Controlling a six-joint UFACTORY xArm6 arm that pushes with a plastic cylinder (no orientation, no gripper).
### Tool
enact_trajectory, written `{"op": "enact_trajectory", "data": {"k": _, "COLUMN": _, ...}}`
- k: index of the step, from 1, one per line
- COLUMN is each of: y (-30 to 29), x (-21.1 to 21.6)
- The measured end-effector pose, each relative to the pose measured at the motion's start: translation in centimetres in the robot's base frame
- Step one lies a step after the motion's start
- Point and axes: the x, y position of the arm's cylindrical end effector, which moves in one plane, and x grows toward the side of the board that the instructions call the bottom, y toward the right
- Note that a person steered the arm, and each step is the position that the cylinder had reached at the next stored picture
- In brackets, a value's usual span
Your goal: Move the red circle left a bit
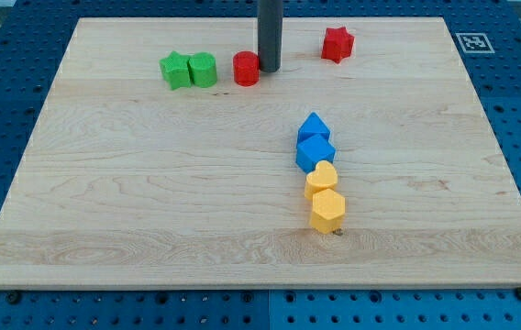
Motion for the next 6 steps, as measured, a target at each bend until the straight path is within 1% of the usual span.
{"op": "enact_trajectory", "data": {"k": 1, "y": 2.7, "x": 0.2}}
{"op": "enact_trajectory", "data": {"k": 2, "y": 0.9, "x": 0.5}}
{"op": "enact_trajectory", "data": {"k": 6, "y": -1.9, "x": 0.5}}
